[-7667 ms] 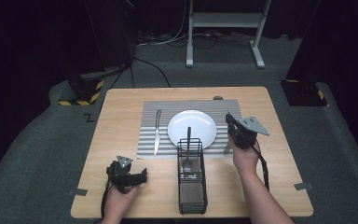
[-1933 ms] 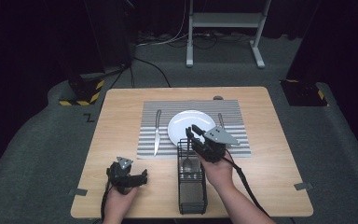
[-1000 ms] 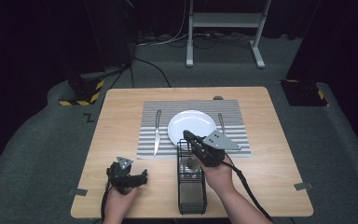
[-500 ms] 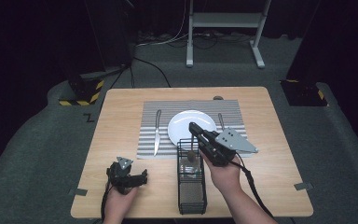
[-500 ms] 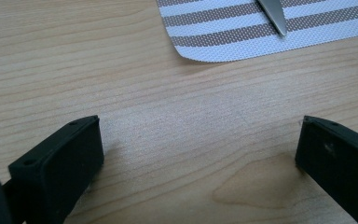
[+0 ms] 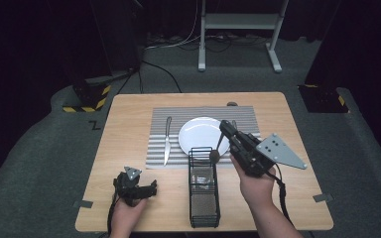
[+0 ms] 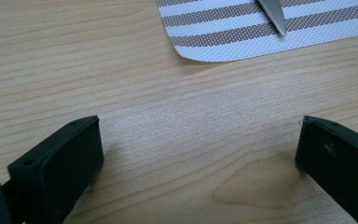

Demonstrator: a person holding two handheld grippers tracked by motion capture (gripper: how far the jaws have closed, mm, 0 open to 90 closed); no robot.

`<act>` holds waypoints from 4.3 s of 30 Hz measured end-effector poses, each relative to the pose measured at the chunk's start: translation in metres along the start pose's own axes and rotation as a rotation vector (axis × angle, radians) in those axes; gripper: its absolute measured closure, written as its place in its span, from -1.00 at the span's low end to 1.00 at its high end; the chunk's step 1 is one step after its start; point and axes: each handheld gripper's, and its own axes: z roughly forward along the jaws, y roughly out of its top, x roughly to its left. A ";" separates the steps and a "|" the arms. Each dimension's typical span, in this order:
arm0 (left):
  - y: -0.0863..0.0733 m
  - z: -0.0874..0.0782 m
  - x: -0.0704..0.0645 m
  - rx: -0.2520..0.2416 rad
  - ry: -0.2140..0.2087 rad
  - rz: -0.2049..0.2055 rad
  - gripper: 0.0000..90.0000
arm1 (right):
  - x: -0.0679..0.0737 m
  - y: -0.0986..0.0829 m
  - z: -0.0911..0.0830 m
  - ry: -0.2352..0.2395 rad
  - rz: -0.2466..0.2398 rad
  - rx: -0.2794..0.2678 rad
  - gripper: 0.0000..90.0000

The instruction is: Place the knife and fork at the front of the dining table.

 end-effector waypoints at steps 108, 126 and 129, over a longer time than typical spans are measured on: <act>-0.001 0.000 0.000 0.001 -0.005 0.003 -0.99 | -0.226 -0.188 0.086 -0.449 0.145 0.561 0.64; -0.001 0.000 0.000 0.000 -0.006 0.004 -0.99 | -0.196 -0.168 0.047 -0.424 0.053 0.562 0.57; -0.001 0.000 0.000 0.001 -0.006 0.004 -0.99 | -0.184 -0.166 0.030 -0.422 0.047 0.569 0.53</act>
